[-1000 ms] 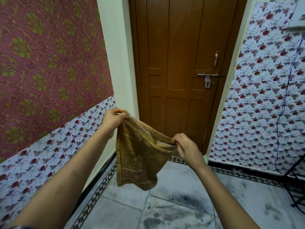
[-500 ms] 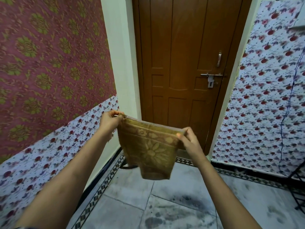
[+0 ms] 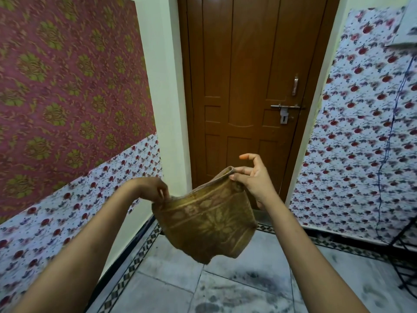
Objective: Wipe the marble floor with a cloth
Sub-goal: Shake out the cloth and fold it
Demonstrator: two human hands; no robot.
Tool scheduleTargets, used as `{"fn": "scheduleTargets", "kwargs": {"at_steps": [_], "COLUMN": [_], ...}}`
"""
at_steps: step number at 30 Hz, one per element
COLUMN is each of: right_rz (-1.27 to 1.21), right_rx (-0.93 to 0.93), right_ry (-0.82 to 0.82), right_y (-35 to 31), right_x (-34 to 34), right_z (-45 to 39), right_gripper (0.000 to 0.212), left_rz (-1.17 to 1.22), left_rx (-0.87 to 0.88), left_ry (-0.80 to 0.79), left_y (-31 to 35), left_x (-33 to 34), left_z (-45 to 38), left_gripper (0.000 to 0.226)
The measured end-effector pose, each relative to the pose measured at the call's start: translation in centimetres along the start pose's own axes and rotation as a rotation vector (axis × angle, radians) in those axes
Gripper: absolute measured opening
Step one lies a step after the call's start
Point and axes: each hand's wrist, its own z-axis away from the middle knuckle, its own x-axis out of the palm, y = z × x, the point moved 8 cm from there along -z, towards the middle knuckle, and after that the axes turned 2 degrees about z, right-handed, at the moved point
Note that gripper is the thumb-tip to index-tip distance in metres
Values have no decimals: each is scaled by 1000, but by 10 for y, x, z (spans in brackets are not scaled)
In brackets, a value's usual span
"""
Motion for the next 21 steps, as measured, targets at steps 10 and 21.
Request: {"fn": "scheduleTargets", "kwargs": {"at_steps": [10,21], "right_rz": [156,164], "right_rx": [-117,-200], "right_ry": [-7,-59], "right_y": [-11,-15], "right_x": [22,17], "right_z": [7,15], "right_gripper": [46,52], "left_rz": [730,668], "left_rx": [523,569], "left_ry": [358,237], "left_y": [109,126], "left_x": [-22,-13], "left_z": [21,18], "left_gripper": [25,29]}}
